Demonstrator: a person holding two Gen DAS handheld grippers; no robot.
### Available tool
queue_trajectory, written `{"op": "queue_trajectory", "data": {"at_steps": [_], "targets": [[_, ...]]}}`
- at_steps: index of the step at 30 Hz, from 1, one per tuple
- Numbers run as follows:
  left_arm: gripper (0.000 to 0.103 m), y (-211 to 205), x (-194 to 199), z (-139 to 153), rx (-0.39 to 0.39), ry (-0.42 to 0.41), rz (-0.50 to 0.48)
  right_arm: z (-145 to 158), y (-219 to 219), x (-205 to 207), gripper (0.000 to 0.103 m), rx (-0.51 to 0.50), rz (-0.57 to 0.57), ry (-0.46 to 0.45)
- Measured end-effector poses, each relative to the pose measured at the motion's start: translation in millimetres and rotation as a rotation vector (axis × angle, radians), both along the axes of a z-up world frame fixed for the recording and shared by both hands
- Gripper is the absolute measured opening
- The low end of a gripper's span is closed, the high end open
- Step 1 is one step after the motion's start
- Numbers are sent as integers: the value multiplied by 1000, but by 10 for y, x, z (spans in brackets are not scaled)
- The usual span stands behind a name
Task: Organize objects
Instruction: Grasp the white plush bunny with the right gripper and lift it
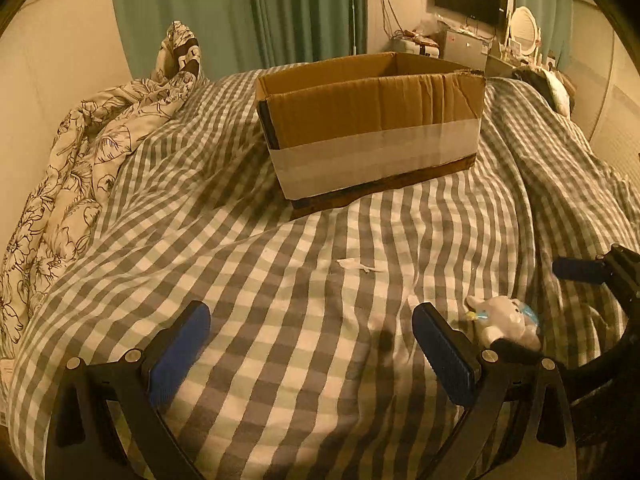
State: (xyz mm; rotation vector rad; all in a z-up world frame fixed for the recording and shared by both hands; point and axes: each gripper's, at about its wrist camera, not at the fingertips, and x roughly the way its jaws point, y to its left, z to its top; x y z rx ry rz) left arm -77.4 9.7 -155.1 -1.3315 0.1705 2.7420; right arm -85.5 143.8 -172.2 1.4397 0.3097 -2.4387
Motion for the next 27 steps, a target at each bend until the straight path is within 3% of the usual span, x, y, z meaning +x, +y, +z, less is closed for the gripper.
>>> {"op": "queue_trajectory", "data": {"at_steps": [3,6,10,13,21,27], "targets": [[103,-10,9,-19,-6,2,-5,-106,-74,-9,98,27,19,-25],[103,-19,11,-24,-7,4,-5,-202,-103,-36,90,48,22,-56],[103,-39,29,-6,-7,9,-4,-288,-78,-81,64,56,6,-95],[103,-56,47,14,-6,13,-1,-266,-57,-70,54,50,-2,-84],[103,-65,75,64,-5,16,0,-33,7,-33,54,1,-34,-9],[103,-34,14,212,9,32,-12,318,65,-33,54,-56,-42,67]]}}
